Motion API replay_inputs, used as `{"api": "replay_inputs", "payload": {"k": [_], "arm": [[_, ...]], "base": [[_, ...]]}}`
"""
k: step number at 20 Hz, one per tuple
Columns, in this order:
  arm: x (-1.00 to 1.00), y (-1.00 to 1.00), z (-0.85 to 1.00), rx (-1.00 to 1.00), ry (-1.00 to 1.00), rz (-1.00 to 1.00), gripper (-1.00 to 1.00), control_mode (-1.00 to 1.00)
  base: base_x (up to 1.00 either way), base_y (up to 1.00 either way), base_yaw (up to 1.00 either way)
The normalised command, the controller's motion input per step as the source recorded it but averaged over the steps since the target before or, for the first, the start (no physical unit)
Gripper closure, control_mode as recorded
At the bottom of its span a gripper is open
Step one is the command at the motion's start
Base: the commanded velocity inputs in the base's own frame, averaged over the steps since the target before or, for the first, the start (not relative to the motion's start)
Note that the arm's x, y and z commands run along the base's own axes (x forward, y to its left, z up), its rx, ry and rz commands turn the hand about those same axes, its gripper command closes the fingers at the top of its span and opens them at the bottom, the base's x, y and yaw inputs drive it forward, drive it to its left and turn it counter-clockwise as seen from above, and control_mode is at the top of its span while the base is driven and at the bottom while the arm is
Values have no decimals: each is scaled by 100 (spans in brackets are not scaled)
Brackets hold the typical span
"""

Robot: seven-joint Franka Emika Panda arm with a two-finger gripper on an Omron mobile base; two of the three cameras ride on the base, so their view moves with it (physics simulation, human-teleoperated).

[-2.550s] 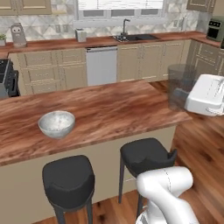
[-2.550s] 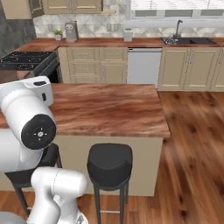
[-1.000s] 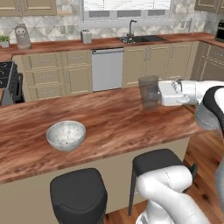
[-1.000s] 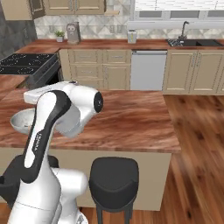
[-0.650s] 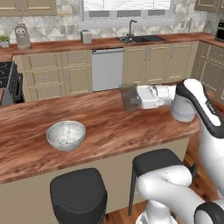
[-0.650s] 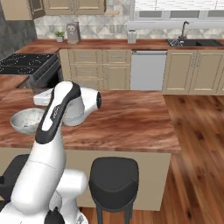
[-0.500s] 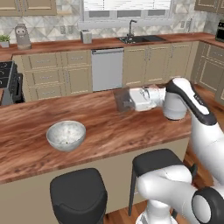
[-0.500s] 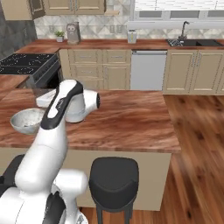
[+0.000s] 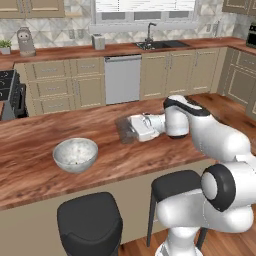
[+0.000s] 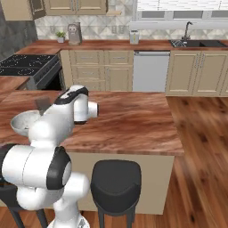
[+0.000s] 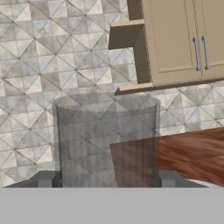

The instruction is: There is a bowl on the dining counter. Grab a lemon wedge from the fridge and place it in the bowl. Then get the liquor bottle and glass cup from the cabinet and place them next to the bowl.

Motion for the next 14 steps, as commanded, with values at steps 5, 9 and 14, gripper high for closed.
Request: {"api": "replay_inputs", "payload": {"k": [5, 9, 14], "arm": [[44, 6, -52, 2, 0, 0, 100, -100], [40, 16, -73, 5, 0, 0, 100, -100], [50, 25, -35, 6, 0, 0, 100, -100]], "base": [[0, 0, 0], [0, 0, 0], [0, 0, 0]]}}
